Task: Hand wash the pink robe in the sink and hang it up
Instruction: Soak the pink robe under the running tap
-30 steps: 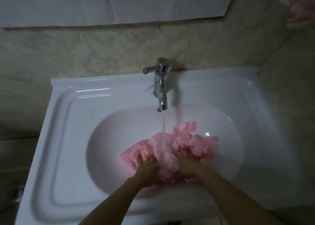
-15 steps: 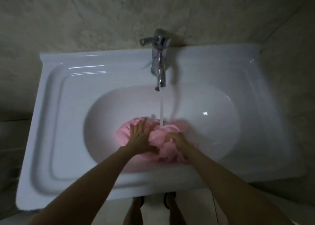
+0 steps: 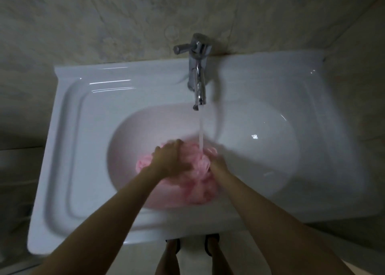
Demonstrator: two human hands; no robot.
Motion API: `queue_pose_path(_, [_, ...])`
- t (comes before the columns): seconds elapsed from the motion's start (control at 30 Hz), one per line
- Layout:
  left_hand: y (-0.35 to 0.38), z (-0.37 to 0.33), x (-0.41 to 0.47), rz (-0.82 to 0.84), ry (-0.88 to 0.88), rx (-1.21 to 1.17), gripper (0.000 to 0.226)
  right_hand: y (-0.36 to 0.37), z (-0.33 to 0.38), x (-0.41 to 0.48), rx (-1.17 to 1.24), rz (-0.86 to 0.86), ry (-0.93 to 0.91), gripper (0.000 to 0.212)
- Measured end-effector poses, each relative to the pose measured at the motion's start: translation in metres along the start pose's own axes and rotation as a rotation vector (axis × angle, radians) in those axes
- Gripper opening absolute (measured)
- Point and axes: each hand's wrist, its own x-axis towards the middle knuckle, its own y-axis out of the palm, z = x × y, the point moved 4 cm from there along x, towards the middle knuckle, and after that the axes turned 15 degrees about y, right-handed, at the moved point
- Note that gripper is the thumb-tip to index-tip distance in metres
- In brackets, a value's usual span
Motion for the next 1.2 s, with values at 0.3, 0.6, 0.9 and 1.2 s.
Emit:
queue_pose_path(0.3, [0.081,-0.003,-0.017,0.360,0.078,0.036,0.092,-0.001,0.001,0.002,-0.707,0.008,-0.415,0.074])
queue_pose_path(0.6, [0.103,0.004,0.003,0.125,0.073,0.052,0.098,0.004,-0.028,0.013,-0.945,-0.150,-0.352,0.077])
queue_pose_path(0.9, [0.095,-0.016,0.013,-0.152,1.013,-0.775,0.042,0.011,-0.023,0.031,-0.945,-0.204,-0.378,0.061])
queue_pose_path(1.2, [0.102,0.014,0.026,-0.020,0.317,0.049,0.044,-0.018,0.008,0.033,-0.793,0.166,-0.228,0.031])
